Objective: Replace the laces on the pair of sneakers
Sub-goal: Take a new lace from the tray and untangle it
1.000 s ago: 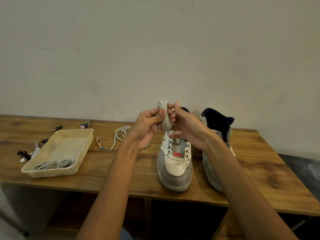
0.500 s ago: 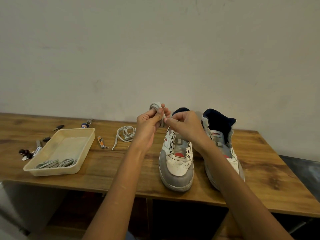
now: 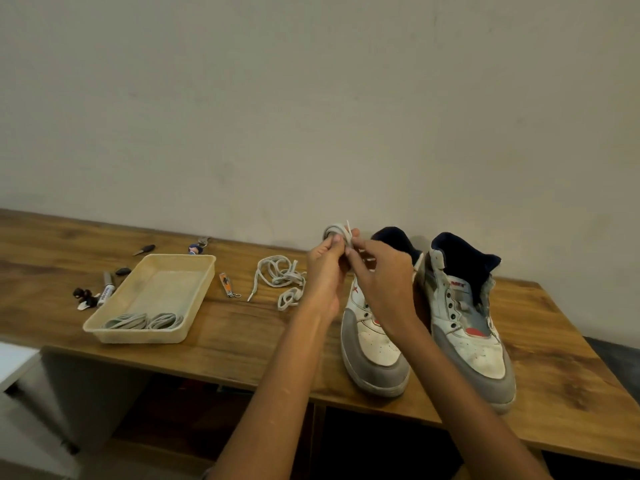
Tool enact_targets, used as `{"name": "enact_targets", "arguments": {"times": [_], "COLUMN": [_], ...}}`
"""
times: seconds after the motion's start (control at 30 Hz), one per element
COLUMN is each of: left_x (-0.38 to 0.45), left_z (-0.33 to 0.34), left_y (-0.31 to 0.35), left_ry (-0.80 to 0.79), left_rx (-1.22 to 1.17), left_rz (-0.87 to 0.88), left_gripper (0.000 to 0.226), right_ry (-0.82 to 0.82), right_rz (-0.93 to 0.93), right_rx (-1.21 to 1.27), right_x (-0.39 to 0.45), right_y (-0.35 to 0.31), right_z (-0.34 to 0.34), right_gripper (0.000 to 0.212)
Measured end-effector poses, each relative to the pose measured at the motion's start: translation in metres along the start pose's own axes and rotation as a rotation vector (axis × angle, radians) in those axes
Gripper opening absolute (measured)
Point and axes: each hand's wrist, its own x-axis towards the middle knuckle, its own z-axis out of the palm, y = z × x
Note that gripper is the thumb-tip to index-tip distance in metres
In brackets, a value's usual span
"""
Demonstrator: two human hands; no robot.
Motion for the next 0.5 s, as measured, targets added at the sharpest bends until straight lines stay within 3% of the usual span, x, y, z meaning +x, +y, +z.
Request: {"name": "enact_targets", "arguments": {"times": [0.2, 0.5], "left_x": [-0.004, 0.010], "left_z": [-0.016, -0.089], "left_y": [0.024, 0.079], "left_ry": [0.089, 0.342], "left_rx": [0.056, -0.054], "left_rz": [-0.059, 0.070], "left_gripper": [0.032, 0.039], "right_ry": [-0.083, -0.317], "right_rz": [0.060, 0.070], "right_rx": [-0.020, 0.042], "right_x": [0.009, 0.035], "right_y": [-0.015, -0.068], "right_z": [0.029, 0.135], "right_gripper": [0.010, 0.011]}}
